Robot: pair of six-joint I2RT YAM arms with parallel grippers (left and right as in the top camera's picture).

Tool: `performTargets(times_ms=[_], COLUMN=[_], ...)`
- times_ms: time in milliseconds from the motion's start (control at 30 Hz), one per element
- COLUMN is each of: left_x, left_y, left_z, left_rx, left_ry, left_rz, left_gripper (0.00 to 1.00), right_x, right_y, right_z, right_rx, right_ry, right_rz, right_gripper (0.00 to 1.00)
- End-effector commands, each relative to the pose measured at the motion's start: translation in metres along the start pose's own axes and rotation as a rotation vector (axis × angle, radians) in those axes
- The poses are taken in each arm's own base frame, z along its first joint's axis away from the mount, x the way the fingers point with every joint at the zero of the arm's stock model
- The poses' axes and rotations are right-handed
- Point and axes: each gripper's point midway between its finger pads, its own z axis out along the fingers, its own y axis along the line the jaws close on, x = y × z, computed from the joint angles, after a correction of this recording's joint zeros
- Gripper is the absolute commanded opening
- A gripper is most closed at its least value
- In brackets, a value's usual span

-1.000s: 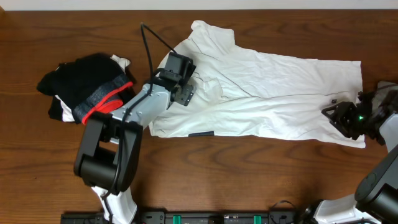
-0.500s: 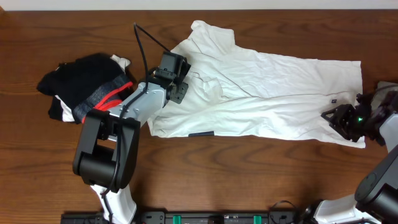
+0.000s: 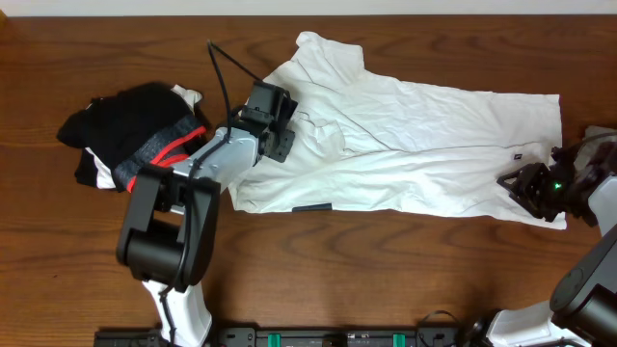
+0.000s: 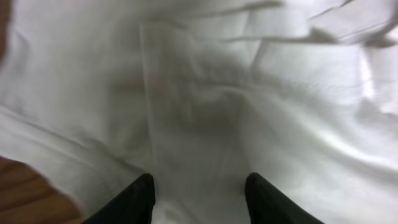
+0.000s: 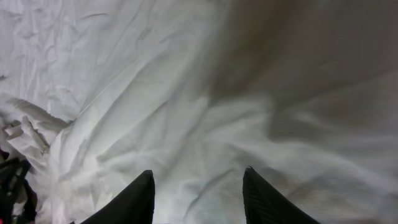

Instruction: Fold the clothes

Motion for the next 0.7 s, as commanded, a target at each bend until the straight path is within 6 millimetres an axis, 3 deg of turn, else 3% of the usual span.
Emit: performTargets(times_ms=[0, 133, 167, 333, 467, 600, 667], left_x=[0.005, 0.0, -0.002, -0.01, -0.012, -0.006, -0.005], left_y=[0.001, 0.007, 0.011, 0.026, 0.026, 0.025, 0.025], left_z=[0.011, 0.011, 0.01, -0.004, -0.008, -0.007, -0.007], left_rx=[0.008, -0.02, -0.044, -0.125, -0.128, -0.125, -0.125], left_ry=[0.021, -0.002, -0.006, -0.032, -0.038, -0.01, -0.007], left_rz=[-0.017, -0.018, -0.019, -0.023, -0.023, -0.021, -0.021], left_gripper=[0.41, 0.1, 0.06, 0.06, 0.06, 0.06, 0.06], right_x=[0.0, 0.001, 0.0, 0.005, 0.01, 0.02, 0.025], right_y=[0.002, 0.002, 0.002, -0.018, -0.039, -0.069, -0.081], right_z=[0.0, 0.0, 0.0, -0.001, -0.005, -0.016, -0.022], right_rx=[-0.001, -0.001, 0.002, 0.114, 0.237, 0.429, 0.505], right_ry=[0.002, 0.003, 0.002, 0.014, 0.025, 0.029, 0.032], right_rz=[-0.026, -0.026, -0.025, 0.006, 0.066, 0.18, 0.22], right_gripper=[0.44, 0.43, 0.43, 0.36, 0.33, 0.24, 0.27])
